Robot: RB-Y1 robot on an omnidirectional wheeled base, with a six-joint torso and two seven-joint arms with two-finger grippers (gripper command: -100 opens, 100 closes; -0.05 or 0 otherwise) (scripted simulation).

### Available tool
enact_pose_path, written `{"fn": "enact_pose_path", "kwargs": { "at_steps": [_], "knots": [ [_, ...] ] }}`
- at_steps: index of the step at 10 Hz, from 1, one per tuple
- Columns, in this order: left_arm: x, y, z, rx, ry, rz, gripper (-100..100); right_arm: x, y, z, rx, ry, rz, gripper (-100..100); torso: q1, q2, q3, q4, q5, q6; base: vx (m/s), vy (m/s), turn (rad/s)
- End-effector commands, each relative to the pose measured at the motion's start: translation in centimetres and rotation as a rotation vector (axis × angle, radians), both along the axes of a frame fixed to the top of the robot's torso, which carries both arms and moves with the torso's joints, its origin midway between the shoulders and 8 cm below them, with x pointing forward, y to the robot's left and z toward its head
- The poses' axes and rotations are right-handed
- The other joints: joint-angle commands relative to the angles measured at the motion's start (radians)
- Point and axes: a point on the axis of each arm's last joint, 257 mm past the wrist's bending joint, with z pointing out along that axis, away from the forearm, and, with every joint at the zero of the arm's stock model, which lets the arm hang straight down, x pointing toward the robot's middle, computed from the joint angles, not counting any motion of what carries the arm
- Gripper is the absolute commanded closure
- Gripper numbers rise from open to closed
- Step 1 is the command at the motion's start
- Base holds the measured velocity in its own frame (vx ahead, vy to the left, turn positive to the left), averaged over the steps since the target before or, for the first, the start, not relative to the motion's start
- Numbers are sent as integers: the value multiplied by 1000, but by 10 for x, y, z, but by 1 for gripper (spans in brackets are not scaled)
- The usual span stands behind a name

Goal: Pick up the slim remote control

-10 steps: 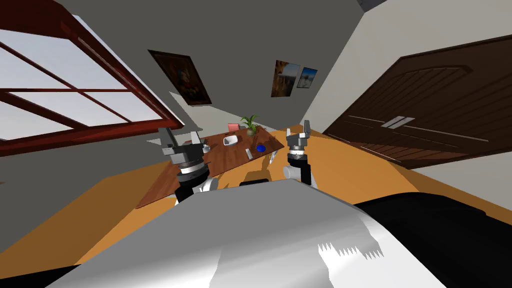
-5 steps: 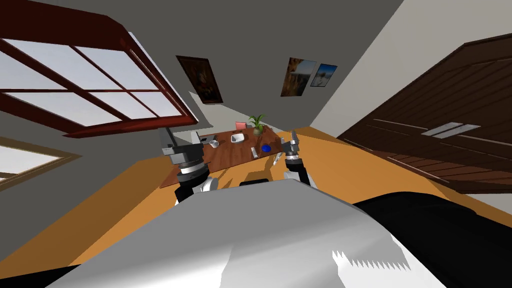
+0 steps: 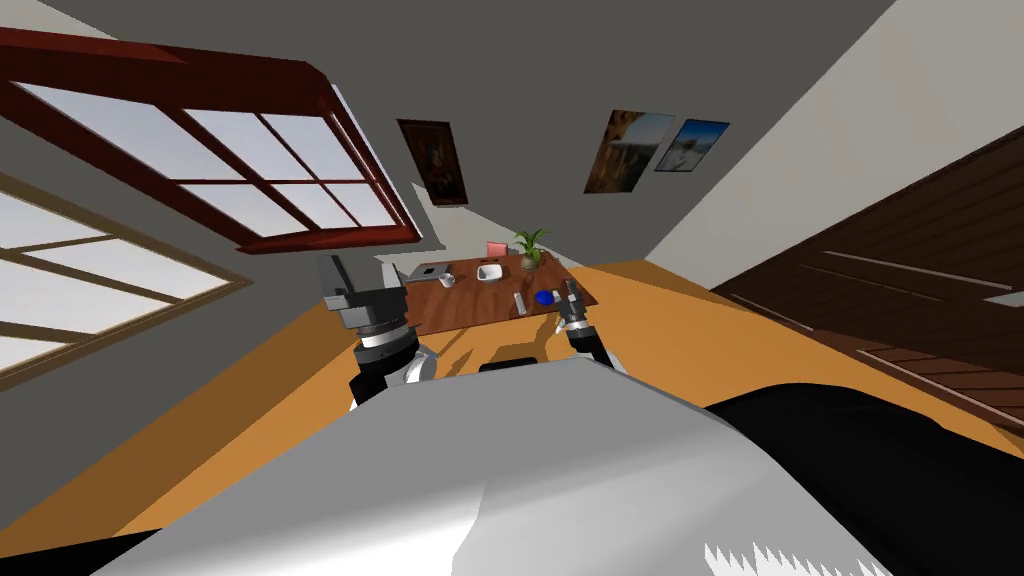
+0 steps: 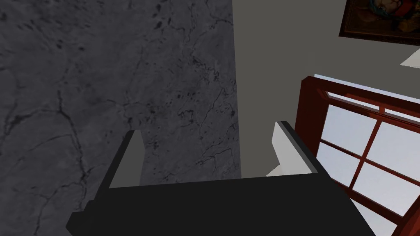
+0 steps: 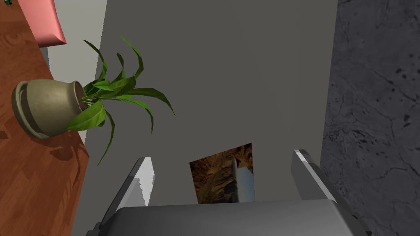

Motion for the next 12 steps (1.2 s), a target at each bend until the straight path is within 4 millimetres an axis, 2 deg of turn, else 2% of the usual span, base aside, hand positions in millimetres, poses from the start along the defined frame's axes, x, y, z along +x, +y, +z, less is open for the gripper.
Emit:
{"fn": "enact_pose_path", "kwargs": {
  "at_steps": [1,2,3,4,5,6,7,8,9,10,11,12],
  "knots": [
    [0,0,0,0,0,0,0,-9,0,-23,-1,54,13,-100,0,0,0,0,0,0,-30,48,247],
    [0,0,0,0,0,0,0,-17,4,-56,-7,136,37,-100,0,0,0,0,0,1,-16,54,453],
    [0,0,0,0,0,0,0,-18,3,-58,-7,140,36,-100,0,-1,0,0,0,1,-11,41,-7],
    [0,0,0,0,0,0,0,-30,5,-95,-12,231,58,-100,-1,-1,-1,0,0,1,-11,54,362],
    [0,0,0,0,0,0,0,-42,10,-123,-17,304,85,-100,-1,-1,-1,0,0,0,-15,62,481],
    [0,0,0,0,0,0,0,-46,7,-132,-18,326,80,-100,0,-1,-1,0,0,0,-14,57,297],
    [0,0,0,0,0,0,0,-66,8,-167,-23,418,101,-100,0,-1,0,0,0,1,-6,78,399],
    [0,0,0,0,0,0,0,-66,8,-169,-23,422,100,-100,1,-1,-1,0,0,0,-4,50,208],
    [0,0,0,0,0,0,0,-88,9,-199,-27,507,122,-100,-1,-1,-1,0,0,1,-6,60,393],
    [0,0,0,0,0,0,0,-91,7,-205,-30,520,120,-100,-1,-1,-1,0,0,0,-2,40,233],
    [0,0,0,0,0,0,0,-114,9,-231,-36,598,144,-100,-2,-1,-1,0,0,1,4,51,437],
    [0,0,0,0,0,0,0,-119,5,-240,-38,619,138,-100,-1,-2,-1,0,0,0,10,37,221]
  ]
}}
